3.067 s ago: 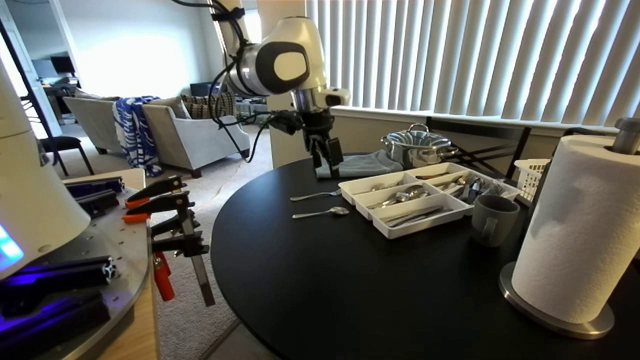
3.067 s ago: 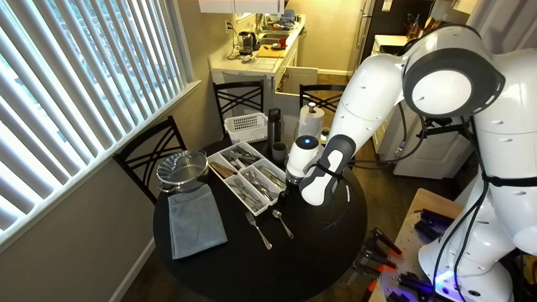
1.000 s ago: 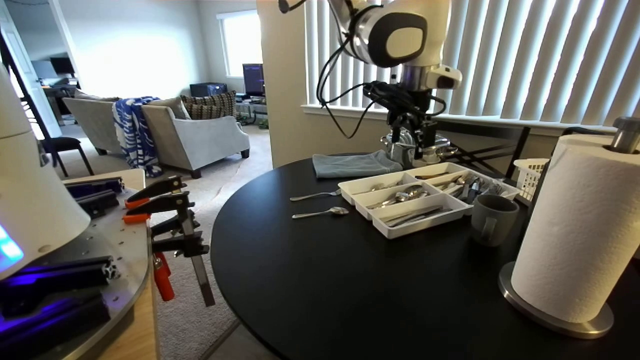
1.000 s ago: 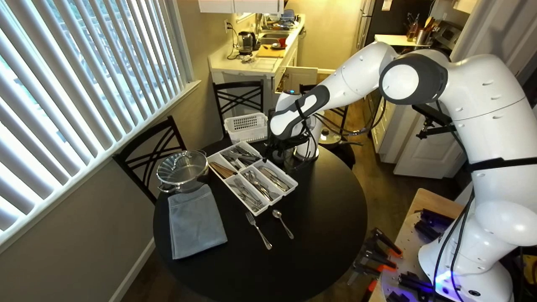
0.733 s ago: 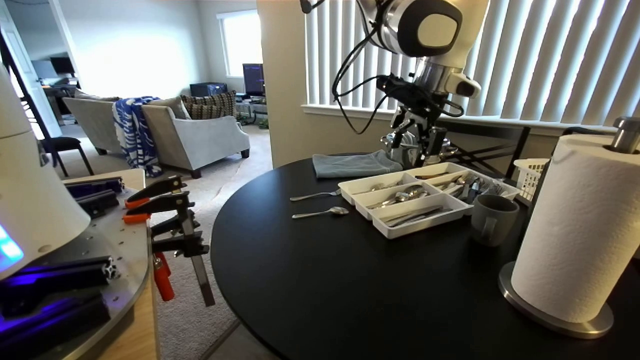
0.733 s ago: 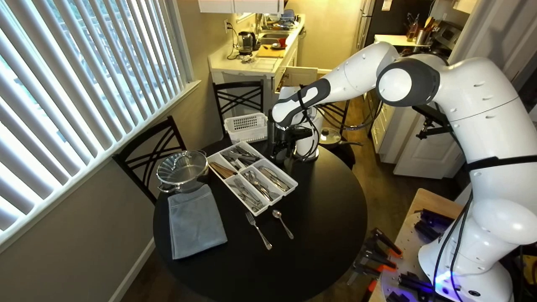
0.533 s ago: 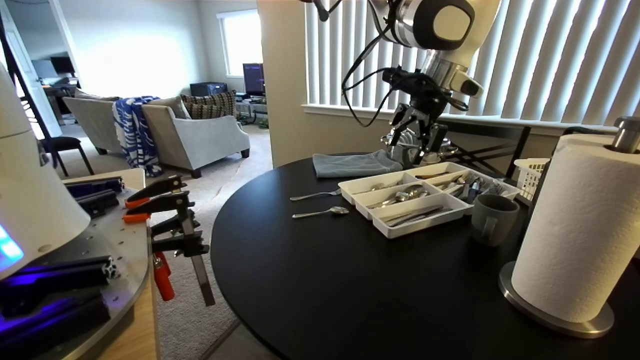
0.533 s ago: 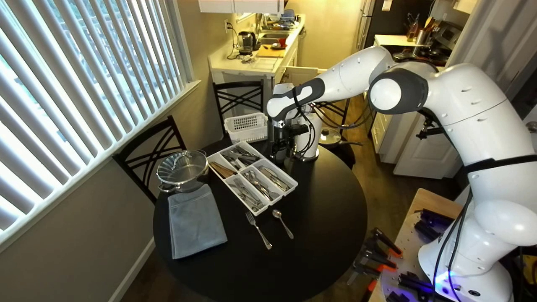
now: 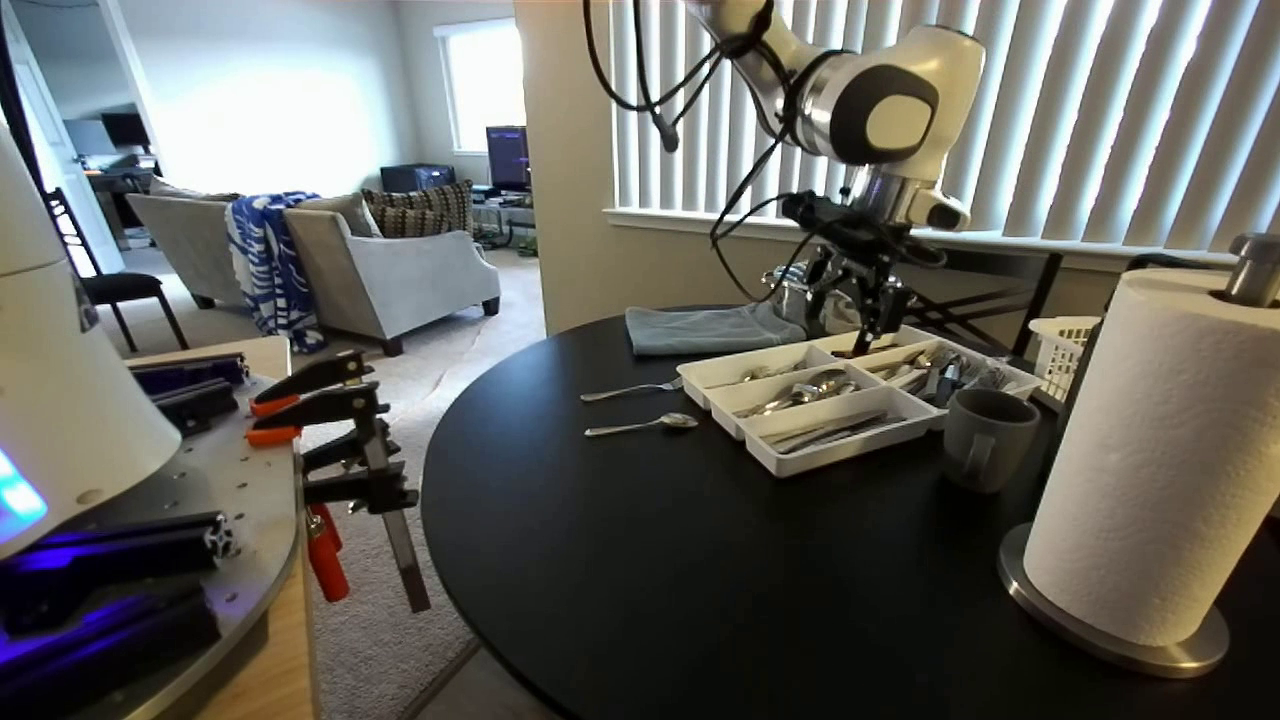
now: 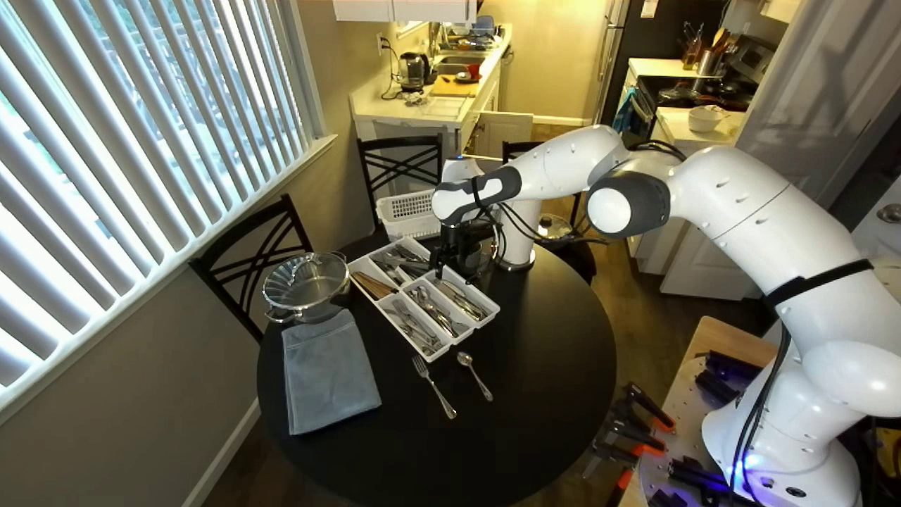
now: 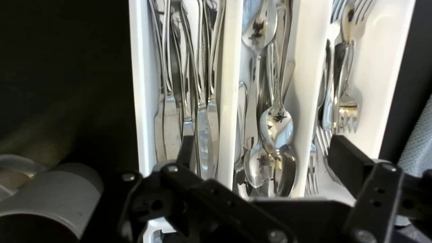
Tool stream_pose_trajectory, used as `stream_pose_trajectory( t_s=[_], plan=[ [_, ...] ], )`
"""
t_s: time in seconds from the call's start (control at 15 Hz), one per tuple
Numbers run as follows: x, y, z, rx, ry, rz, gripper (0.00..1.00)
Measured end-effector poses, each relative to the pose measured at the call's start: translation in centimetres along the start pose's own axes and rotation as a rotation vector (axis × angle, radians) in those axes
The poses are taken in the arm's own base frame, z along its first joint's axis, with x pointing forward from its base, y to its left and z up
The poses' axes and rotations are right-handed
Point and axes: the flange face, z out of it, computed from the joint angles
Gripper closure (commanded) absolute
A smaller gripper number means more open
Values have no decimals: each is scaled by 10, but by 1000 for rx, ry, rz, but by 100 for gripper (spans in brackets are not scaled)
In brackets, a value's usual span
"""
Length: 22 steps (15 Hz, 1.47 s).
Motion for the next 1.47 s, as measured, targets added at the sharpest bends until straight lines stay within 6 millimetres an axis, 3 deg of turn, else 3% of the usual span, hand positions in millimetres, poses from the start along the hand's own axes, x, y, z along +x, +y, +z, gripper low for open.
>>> stream_pose_trajectory(
  t_s=[0.2,0.33,0.93,1.47],
  plan=[
    [8,4,39,-12,92,11,0],
    [13,8,51,-19,153,37,0],
    [18,30,48,-41,210,155,0],
    [11,39,63,-45,170,191,0]
  ],
)
